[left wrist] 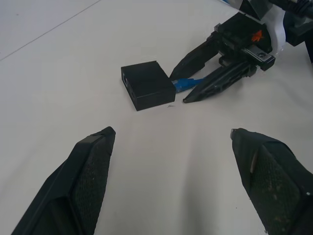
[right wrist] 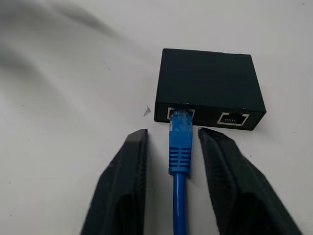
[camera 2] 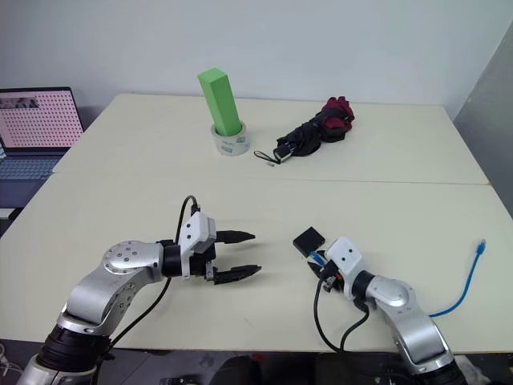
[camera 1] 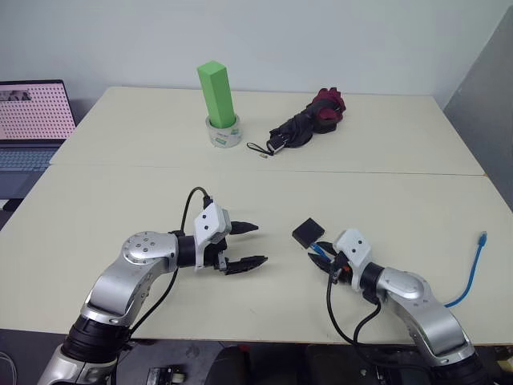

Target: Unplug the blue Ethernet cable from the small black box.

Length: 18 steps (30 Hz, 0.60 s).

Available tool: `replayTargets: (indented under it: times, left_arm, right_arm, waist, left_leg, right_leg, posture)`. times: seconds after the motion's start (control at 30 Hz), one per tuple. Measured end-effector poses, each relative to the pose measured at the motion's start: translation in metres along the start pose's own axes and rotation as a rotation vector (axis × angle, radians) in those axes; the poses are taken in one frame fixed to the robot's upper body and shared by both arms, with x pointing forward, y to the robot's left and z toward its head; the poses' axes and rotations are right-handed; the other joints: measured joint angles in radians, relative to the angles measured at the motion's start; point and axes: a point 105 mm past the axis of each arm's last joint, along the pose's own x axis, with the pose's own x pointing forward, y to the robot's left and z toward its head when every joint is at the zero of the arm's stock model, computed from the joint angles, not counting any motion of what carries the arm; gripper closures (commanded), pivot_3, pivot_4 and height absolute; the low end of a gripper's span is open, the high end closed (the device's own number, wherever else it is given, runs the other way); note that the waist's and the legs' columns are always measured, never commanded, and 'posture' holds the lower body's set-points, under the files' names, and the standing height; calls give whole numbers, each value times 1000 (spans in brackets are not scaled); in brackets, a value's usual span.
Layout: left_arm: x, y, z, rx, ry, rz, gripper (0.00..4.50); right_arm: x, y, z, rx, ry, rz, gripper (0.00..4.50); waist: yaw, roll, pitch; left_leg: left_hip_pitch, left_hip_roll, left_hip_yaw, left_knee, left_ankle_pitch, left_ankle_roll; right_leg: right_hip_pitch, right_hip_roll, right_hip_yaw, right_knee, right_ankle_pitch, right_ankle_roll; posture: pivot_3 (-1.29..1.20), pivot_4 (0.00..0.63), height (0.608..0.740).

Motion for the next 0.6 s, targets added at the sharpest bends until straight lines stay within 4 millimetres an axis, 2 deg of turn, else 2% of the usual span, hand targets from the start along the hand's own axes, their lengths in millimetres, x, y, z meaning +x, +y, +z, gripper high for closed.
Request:
replayTargets:
  times: [0.03, 0.1, 0.23, 0.3, 0.4, 0.43, 0.6]
  left_arm:
    - [1, 1, 1, 2, -6, 1, 453]
    - [2, 1, 0, -7, -14, 4, 453]
    - [6, 4, -1, -57, -35, 5, 453]
    - [9, 3, 0, -99, -53, -6, 453]
    - [12, 5, 1, -208, -90, -24, 453]
    - [12, 8, 4, -262, -109, -30, 453]
    - [12, 19, 18, -370, -180, -39, 453]
  right_arm:
    - [0, -1, 0, -5, 3, 2, 3736]
    - [-1, -3, 2, -24, 8, 2, 4287]
    - [-3, -10, 6, -142, 22, 10, 4357]
    - [-3, -13, 16, -254, -1, 13, 4357]
    - [-3, -18, 36, -539, -57, 33, 4357]
    - [-4, -20, 47, -714, -93, 52, 4357]
    - [-5, -15, 66, -1018, -218, 111, 4357]
  waist:
    - [0, 0, 0]
    - [0, 0, 0]
    - [0, 0, 0]
    - [-1, 0, 0]
    - [-2, 0, 0]
    - [-2, 0, 0]
    - [-2, 0, 0]
  left_leg:
    - [0, 0, 0, 0, 0, 0]
    - [0, 0, 0, 0, 0, 0]
    - [0, 0, 0, 0, 0, 0]
    - [0, 0, 0, 0, 0, 0]
    - [0, 0, 0, 1, 0, 0]
    - [0, 0, 0, 1, 0, 0]
    - [0, 0, 0, 1, 0, 0]
  right_leg:
    - [0, 0, 0, 0, 0, 0]
    - [0, 0, 0, 0, 0, 0]
    - [0, 0, 0, 0, 0, 0]
    - [-1, 0, 0, 0, 0, 0]
    - [-1, 0, 0, 0, 0, 0]
    - [-1, 0, 0, 0, 0, 0]
    - [0, 0, 0, 0, 0, 0]
  posture:
    - [0, 150, 740]
    - [0, 150, 740]
    - [0, 150, 740]
    - [0, 150, 740]
    - [0, 150, 740]
    - [0, 150, 740]
    - [0, 150, 740]
